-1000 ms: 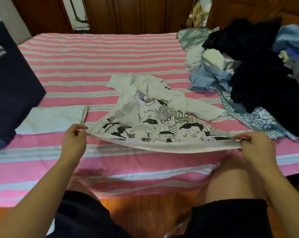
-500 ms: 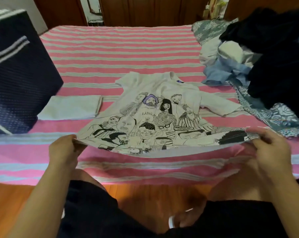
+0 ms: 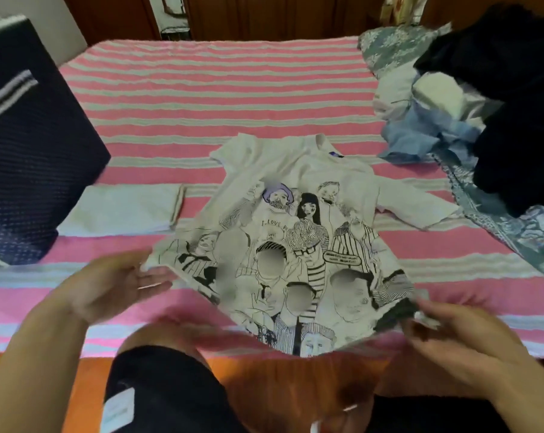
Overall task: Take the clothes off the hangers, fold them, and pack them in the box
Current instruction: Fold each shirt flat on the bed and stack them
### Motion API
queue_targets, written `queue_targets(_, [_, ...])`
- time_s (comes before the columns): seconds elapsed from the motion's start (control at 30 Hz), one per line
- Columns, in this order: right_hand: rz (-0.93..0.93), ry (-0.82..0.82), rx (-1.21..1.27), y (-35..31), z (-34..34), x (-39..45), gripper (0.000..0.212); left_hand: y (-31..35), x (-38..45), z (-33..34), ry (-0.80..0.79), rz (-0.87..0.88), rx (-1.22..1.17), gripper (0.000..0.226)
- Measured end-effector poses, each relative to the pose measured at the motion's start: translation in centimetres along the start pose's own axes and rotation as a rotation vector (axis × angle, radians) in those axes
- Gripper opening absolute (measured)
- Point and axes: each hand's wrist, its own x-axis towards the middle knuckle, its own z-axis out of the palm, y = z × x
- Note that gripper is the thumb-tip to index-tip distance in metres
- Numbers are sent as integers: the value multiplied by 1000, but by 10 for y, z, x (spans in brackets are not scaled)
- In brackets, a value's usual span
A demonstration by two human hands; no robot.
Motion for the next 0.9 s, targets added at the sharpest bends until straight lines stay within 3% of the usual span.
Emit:
queue_targets(0.03, [-27,18,117,-16,10,13,65,18,5,9,-20,51,-144,33])
queue_targets(0.07, [-52,38,205,-37,23,30,61,36,16,16,-18,87,-244,37])
queue_targets(0.1, [-77,41,212,-59,45,47,40,51,31,25,4,101,-339,32])
queue_targets(0.13, [-90,49,159,-80,67,66,18,66,49,34,12,81,-406,26])
queue_targets(0.23, [-110,5,-30,-144,153,108,17,132,121,44,97,-19,-620,26])
queue_targets(0.27, [-188,7,-43,-175,182,116,19,166,136,48,139,18,-663,24])
queue_targets(0.4, [-736,-190,-23,-313,301,76,20,367,117,70,129,543,-640,33])
queue_targets(0.47, [-897,-317,85,-362,343,25,29,445,73,83,71,801,-549,37])
queue_targets(0.53, [-1015,-431,151,-390,363,-22,26,491,37,89,16,952,-559,46])
queue_targets(0.6, [-1062,-537,217,-401,364,-51,30,507,8,90,-13,1038,-662,53])
queue_targets(0.67, [-1073,-537,262,-406,356,-62,37,506,-11,87,-5,1059,-752,43])
queue_targets(0.73, [-1053,-551,204,-394,344,-65,25,490,-23,83,7,1042,-823,33])
queue_targets(0.9, [-903,-446,94,-322,276,-44,40,382,-44,66,54,929,-914,23])
